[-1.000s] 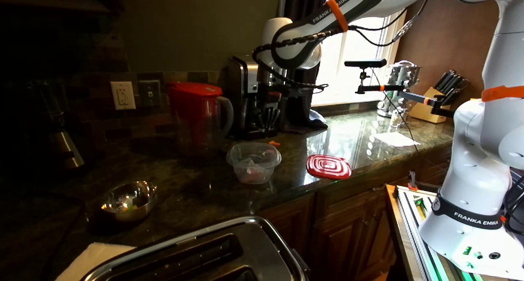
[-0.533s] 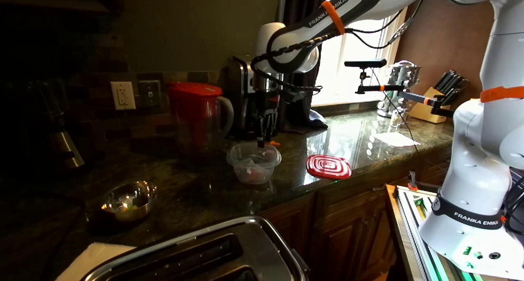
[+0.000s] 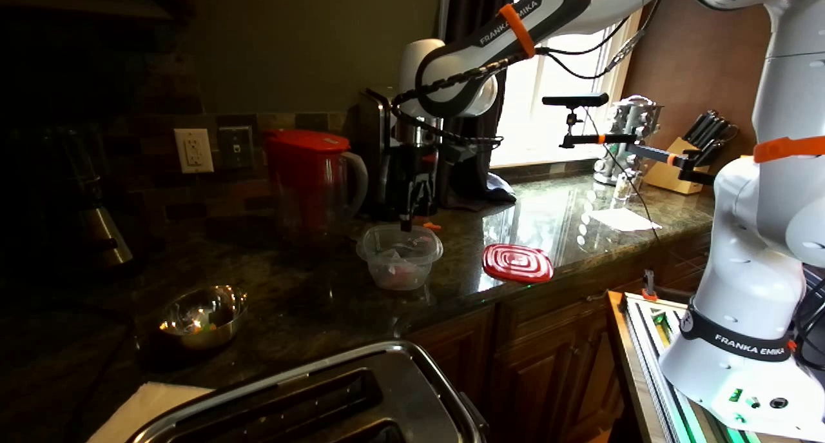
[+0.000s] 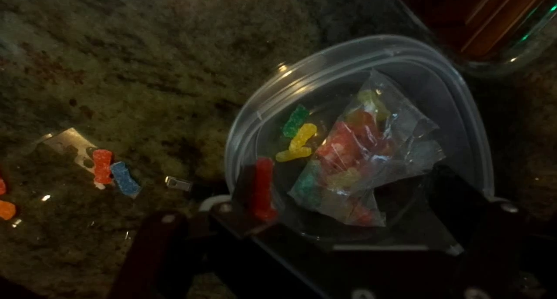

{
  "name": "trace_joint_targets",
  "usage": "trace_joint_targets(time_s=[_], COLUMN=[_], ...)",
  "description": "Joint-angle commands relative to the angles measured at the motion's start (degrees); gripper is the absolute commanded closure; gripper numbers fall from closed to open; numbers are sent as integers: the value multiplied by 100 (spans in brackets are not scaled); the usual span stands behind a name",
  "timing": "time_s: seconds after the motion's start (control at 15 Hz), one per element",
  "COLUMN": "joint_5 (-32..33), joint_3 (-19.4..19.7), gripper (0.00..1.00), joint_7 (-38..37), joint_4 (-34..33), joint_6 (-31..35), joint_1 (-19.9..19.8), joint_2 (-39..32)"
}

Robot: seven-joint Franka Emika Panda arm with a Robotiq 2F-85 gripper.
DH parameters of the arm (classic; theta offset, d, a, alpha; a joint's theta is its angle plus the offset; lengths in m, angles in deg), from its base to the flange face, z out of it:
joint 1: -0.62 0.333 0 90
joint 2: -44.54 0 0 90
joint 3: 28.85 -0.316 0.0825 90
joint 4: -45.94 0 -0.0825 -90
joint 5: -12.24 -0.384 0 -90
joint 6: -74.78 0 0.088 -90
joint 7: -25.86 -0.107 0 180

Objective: Put two gummy bears into the lunchbox

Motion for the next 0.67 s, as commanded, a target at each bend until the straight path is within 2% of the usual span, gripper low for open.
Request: trace_joint_targets(time_s=[0.0,0.6], joint_5=[-2,28], joint_3=[20,22], gripper=[0,0], joint_7=[36,-48], joint_4=[-293,-612], joint_6=[-396,-590], joint_1=[-42,-65], joint_2=[-280,-680])
